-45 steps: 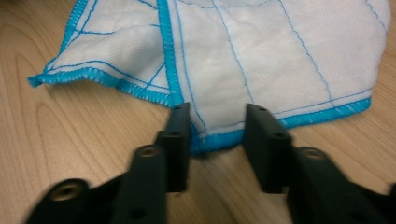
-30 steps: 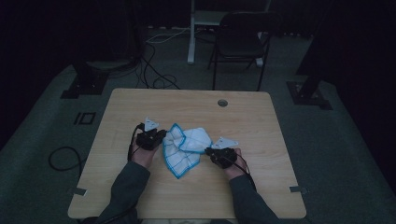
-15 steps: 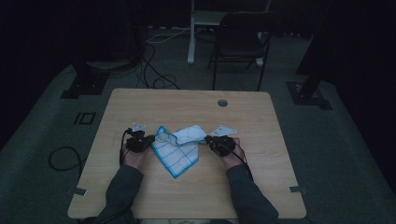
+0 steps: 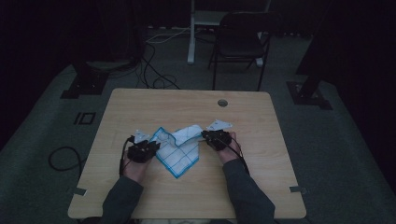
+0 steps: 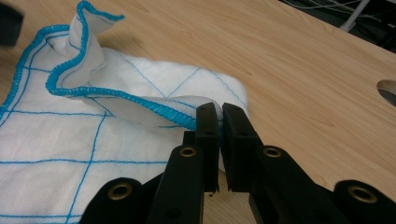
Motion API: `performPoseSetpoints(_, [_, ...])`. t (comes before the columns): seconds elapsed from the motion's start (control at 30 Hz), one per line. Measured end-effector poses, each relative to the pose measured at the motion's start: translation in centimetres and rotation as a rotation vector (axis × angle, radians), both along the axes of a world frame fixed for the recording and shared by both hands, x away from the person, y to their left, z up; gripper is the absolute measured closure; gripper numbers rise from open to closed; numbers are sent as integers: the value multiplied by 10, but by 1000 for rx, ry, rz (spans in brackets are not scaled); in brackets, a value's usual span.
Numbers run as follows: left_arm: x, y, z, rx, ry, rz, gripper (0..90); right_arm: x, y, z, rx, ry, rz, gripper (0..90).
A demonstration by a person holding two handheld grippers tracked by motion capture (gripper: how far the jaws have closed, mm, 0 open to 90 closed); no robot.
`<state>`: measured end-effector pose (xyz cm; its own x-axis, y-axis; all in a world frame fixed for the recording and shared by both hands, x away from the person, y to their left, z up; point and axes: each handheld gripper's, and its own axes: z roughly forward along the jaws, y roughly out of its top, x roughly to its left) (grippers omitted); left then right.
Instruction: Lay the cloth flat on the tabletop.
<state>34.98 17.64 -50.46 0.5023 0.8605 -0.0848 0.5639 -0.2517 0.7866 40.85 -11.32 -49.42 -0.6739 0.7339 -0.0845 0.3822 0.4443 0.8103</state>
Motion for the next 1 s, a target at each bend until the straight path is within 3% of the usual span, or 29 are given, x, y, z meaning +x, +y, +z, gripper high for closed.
performPoseSetpoints(0.17, [-9, -45, -8, 29, 22, -149, 754, 1, 0, 2, 1, -5, -2, 865])
performPoseSetpoints(0.27, [-12, -65, -17, 42, 42, -196, 770, 2, -1, 3, 7, -9, -7, 865])
performPoseSetpoints(0.37, [-15, -74, -25, 58, 57, -214, 795, 3, -2, 5, 10, -11, -12, 865])
performPoseSetpoints(0.57, [-19, -70, -33, 85, 91, -205, 850, 5, -5, 9, 8, -21, -23, 865])
performPoseSetpoints(1.0, [-28, -44, -31, 108, 107, -211, 876, 8, -11, 12, 0, -26, -41, 865])
